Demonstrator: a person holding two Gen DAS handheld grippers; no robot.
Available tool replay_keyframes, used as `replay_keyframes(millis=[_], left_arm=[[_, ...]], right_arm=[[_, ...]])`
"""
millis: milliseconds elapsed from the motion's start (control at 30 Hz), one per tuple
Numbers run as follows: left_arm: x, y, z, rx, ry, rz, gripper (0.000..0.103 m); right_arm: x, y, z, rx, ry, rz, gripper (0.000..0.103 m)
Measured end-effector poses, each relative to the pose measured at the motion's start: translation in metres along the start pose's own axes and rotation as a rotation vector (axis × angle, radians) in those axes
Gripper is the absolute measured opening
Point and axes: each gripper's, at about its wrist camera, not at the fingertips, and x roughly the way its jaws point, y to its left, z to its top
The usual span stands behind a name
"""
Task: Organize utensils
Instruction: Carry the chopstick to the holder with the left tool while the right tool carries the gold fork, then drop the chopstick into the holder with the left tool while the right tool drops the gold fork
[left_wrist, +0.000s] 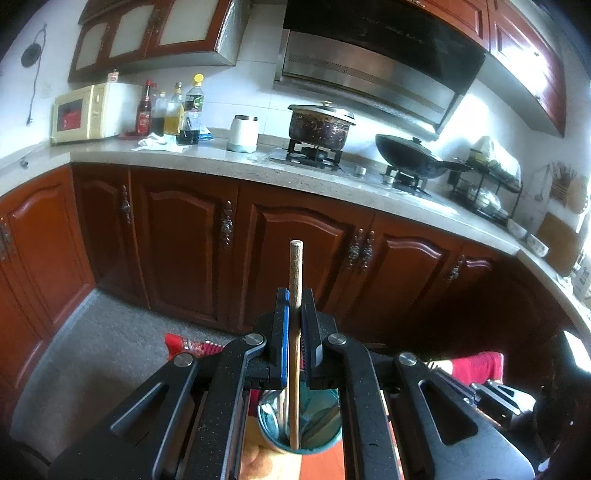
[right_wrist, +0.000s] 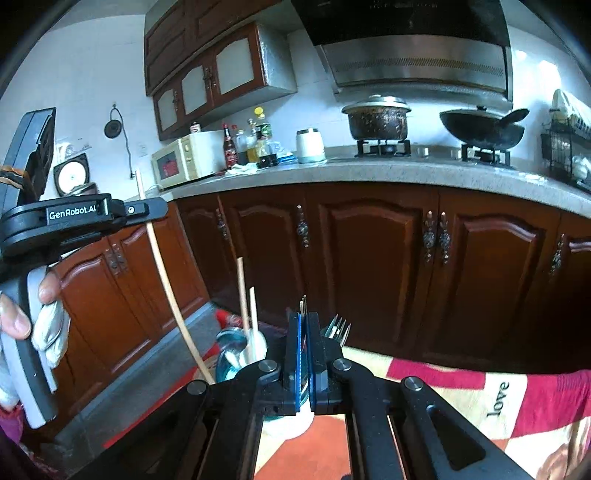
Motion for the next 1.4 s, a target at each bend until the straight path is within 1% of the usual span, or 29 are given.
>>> replay_keyframes(millis=[167,333,467,733,1000,1100,1167,1233,1267,1300,1333,1367,1400], left_arm=[[0.019,0.001,-0.007,0.011,-0.004,0.032,0.004],[0.038,0.002,-0.018,0.012,0.017,0.041,0.004],[0.050,0.000,-0.029,0.030,0.043,0.042,0.004],[0.062,0.000,-0.050,0.043,0.084,0.033,0.004],[0.070,0.001,-0.067,0.039,0.134,0.042,0.005],[0.069,0.002,-0.069,0.035,0.138,0.048,0.005],[0.071,0.003,-0.068,0.027,0.163,0.046,0.005],[0.070,0.005,-0.070,0.018,0.170,0.045,0.005],[0.069,0.006,-0.071,0.016,0.170,0.048,0.006],[0.067,0.007,-0.071,0.010,0.173,0.048,0.010],[0.067,0.008,-0.072,0.004,0.177,0.048,0.017],[0.066,0.009,-0.072,-0.002,0.178,0.047,0.021],[0.063,0.011,-0.072,-0.008,0.176,0.045,0.028]], right_arm=[[0.026,0.007,0.000,-0.035,-0.004,-0.051,0.002],[0.053,0.008,-0.011,-0.045,0.022,-0.068,0.002],[0.067,0.007,-0.025,-0.045,0.064,-0.058,0.002],[0.080,0.007,-0.048,-0.032,0.130,-0.044,0.002],[0.091,0.010,-0.060,-0.022,0.201,-0.019,0.002],[0.092,0.003,-0.060,0.026,0.219,-0.003,0.002],[0.091,-0.002,-0.061,0.057,0.227,0.010,0.002],[0.090,-0.004,-0.061,0.072,0.230,0.020,0.002],[0.089,-0.004,-0.061,0.078,0.230,0.023,0.002],[0.087,-0.004,-0.061,0.081,0.228,0.023,0.003],[0.086,-0.004,-0.061,0.085,0.227,0.023,0.006],[0.084,-0.004,-0.061,0.089,0.226,0.023,0.010],[0.083,-0.004,-0.061,0.093,0.224,0.025,0.013]])
